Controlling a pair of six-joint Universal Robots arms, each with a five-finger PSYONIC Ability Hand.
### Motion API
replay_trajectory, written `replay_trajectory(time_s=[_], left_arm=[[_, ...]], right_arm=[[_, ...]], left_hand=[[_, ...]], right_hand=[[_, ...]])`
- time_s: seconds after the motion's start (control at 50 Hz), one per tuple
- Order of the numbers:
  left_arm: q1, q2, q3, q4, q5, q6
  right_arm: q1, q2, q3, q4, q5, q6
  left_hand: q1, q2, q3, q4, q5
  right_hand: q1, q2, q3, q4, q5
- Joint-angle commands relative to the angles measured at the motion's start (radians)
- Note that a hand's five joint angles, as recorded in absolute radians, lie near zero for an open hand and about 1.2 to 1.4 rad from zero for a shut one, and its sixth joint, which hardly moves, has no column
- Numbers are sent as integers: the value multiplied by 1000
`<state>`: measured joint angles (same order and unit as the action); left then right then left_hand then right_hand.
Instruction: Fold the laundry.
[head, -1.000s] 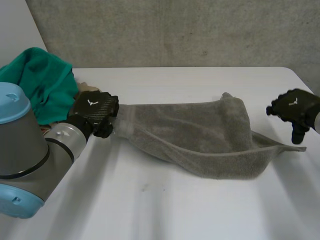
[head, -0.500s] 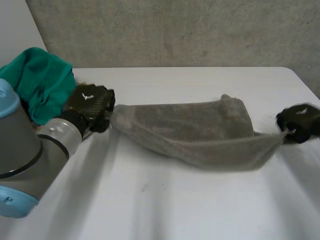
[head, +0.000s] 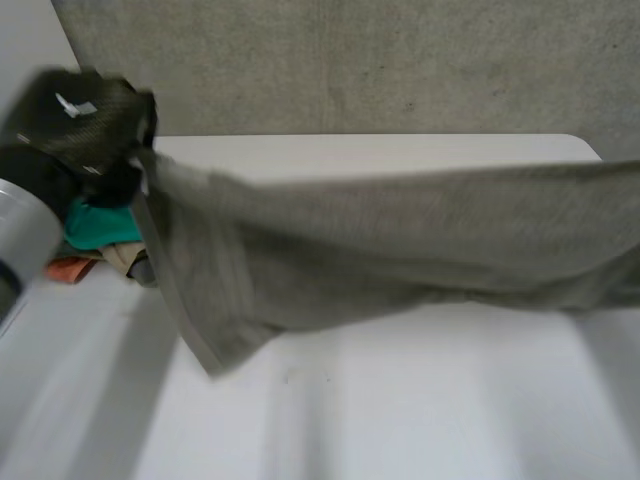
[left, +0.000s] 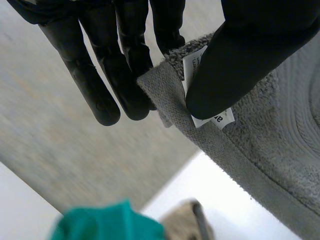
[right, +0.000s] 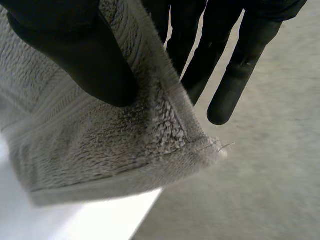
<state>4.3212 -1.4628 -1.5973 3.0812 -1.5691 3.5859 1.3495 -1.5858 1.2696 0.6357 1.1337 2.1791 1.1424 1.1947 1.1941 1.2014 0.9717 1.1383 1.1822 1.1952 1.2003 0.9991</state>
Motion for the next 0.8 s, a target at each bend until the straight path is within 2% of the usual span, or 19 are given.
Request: replay_trajectory(time_s=[0.02,0.1,0.2,0.26,0.28,0.32,0.36,0.42,0.52,0.68,0.8], left_arm=[[-5,-312,68,22,-2,77],[-18,-488,216,50,-14,137],[-40,-619,494,109,-34,198],[-41,-668,699,204,-32,227],[-41,-677,749,235,-32,232],[-38,-691,880,340,-38,229],[-40,-692,939,410,-42,229],[-41,-688,978,505,-52,228],[-51,-685,933,524,-77,221],[-48,-633,643,545,-74,171],[-51,-643,430,655,-69,162]], right_arm=[[128,242,-12,-34,164,-42],[158,368,-70,-140,239,-65],[207,481,-209,-403,290,-55],[240,495,-280,-557,294,-27],[253,497,-317,-682,294,0],[261,492,-340,-824,297,48],[263,480,-345,-1010,305,132],[258,451,-336,-1170,308,217],[260,438,-320,-1166,307,272],[263,445,-188,-1102,273,286],[257,526,-43,-1064,189,287]], left_hand=[[254,202,202,195,250],[254,202,202,195,250],[254,202,202,195,250],[254,202,202,195,250],[254,202,202,195,250],[254,202,202,195,250],[254,202,202,195,250],[254,202,202,195,250],[254,202,202,195,250],[254,202,202,195,250],[254,202,202,195,250]], right_hand=[[258,214,201,196,223],[258,214,201,196,223],[258,214,201,196,223],[258,214,201,196,223],[258,214,201,196,223],[258,214,201,196,223],[258,214,201,196,223],[258,214,201,196,223],[258,214,201,196,223],[258,214,201,196,223],[258,214,201,196,223]])
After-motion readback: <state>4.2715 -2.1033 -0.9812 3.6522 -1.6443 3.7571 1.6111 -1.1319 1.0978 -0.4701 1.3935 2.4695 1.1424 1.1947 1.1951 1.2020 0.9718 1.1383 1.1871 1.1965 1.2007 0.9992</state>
